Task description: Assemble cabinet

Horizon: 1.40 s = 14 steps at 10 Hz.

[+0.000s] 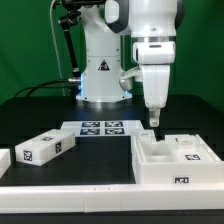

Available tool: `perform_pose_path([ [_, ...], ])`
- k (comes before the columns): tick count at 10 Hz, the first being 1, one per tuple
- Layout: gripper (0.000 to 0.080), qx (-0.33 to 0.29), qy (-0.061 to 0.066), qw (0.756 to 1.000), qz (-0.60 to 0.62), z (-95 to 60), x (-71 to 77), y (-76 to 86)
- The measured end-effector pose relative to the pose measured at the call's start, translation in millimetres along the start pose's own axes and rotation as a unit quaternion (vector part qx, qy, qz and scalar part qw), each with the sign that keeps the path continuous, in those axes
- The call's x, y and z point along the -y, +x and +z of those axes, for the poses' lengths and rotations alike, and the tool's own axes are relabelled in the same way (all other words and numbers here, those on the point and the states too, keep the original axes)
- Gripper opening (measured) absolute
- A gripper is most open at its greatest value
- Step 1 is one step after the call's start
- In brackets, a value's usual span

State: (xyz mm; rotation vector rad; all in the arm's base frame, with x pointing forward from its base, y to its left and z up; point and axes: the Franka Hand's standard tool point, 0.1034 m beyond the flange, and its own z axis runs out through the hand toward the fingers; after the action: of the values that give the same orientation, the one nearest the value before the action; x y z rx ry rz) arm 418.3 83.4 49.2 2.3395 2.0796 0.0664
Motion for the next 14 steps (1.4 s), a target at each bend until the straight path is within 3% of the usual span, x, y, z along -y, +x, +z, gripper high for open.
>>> perform_pose_path([
  [5, 0.0796, -0.004, 0.014, 1.000, 0.009, 20.5, 6.0, -14.2],
  [8, 0.0796, -0.007, 0.022, 1.000, 0.012, 31.6, 12.5, -15.3],
  [11, 0.0796, -0.008, 0.023, 1.000, 0.012, 33.2, 14.0, -13.6],
  [14, 0.0379, -0.009, 0.025, 1.000, 0.013, 36.0, 15.8, -13.8],
])
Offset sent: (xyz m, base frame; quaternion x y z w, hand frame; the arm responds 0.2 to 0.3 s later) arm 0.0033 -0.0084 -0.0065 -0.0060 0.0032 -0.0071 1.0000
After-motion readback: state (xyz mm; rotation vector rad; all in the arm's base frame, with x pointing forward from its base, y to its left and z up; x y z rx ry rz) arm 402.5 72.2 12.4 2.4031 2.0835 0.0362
